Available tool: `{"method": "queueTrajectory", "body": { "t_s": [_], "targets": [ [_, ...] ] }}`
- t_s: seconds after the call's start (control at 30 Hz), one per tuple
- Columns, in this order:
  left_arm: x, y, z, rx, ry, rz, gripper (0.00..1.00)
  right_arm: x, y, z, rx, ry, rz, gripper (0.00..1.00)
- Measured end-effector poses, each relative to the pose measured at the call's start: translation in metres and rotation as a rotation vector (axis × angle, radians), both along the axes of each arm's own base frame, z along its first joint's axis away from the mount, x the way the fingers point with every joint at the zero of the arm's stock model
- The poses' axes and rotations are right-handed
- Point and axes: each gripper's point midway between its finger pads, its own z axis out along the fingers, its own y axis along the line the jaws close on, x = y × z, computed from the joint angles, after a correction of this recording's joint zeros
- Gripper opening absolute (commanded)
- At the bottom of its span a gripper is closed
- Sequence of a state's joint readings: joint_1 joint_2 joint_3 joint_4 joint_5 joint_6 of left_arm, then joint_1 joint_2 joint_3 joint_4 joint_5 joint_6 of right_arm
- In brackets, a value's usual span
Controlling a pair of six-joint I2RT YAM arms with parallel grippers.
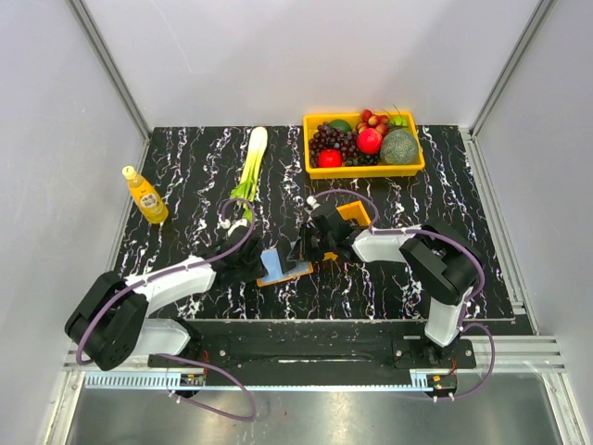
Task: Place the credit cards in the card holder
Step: Insert the credit card into the card holder.
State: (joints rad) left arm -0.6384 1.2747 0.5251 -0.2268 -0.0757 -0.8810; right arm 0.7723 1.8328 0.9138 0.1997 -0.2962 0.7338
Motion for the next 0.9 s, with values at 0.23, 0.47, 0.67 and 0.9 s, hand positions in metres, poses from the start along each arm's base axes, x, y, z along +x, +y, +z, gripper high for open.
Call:
{"method": "queueTrajectory", "body": {
  "t_s": [0.23, 0.47, 0.67, 0.9],
  "targets": [
    [0.0005, 0.0007, -0.0001, 0.018, 0.010, 0.000, 0.14, -0.0001, -0.0003, -0.0006, -0.014, -0.021, 0.027, 0.02],
    [0.0011, 0.0015, -0.0003, 0.027, 0.016, 0.004, 0.13, -0.0003, -0.0008, -0.0013, -0.019, -0.026, 0.031, 0.01],
    [0.0011, 0.0018, -0.0003, 0.029, 0.016, 0.004, 0.13, -0.0006, -0.0007, -0.0012, -0.018, -0.026, 0.033, 0.00],
    [0.0010, 0.0019, -0.0003, 0.031, 0.018, 0.004, 0.13, -0.0059, -0.0064, 0.0006, -0.023, -0.028, 0.040, 0.00]
  ]
}}
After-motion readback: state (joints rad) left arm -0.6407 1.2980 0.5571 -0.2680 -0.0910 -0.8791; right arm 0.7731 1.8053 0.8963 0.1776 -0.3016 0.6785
